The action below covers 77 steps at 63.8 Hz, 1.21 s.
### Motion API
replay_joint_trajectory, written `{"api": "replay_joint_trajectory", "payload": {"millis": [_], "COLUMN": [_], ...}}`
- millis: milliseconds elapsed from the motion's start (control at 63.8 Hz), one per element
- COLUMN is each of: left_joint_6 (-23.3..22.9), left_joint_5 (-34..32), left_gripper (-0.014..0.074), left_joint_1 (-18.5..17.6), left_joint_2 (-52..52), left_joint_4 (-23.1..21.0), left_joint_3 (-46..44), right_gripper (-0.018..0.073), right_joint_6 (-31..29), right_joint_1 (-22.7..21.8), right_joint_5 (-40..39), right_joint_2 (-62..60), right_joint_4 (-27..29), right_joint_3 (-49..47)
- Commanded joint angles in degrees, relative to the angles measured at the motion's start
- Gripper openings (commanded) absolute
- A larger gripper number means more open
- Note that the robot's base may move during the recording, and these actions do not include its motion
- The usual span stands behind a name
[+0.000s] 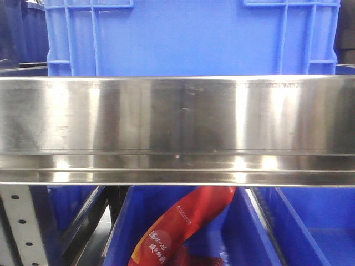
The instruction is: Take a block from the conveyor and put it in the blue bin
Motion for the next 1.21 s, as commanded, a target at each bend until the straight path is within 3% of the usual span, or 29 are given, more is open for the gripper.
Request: {"api": "replay_joint_trajectory", "payload": {"millis": [0, 313, 893, 987, 1191], "left_joint_6": [-0.2, -0.2, -0.2, -0.2, -0.2], "left_joint_5": [-3.9, -4.5, -4.9, -6.2, -7.9], "left_gripper": [-0.0111, -0.0111, -0.0111, -0.0111, -0.0111], "left_joint_1": [-0.3, -0.3, -0.1, 2.9, 14.4], "left_joint_2": [-1.0, -1.0, -1.2, -2.8, -10.0], "left_joint_4": [-0.8, -0.8, -0.8, 0.6, 0.8], "left_joint_3": [2.5, 3.2, 3.3, 4.6, 12.0], "right_gripper": [-0.0162, -0.0162, -0.0162, -0.0162, -0.0162], "right_joint_6": [0.1, 0.1, 0.1, 0.1, 0.1], "right_joint_1": [0.1, 0.1, 0.1, 0.1, 0.1], "right_joint_5": [-2.9, -6.8, -6.8, -6.8, -6.8], "right_joint_2": [-0.8, -0.8, -0.8, -0.8, -0.8], "right_joint_4": [-0.2, -0.2, -0.2, -0.2, -0.2], "right_joint_3": [1.8, 1.9, 1.9, 1.9, 1.9]}}
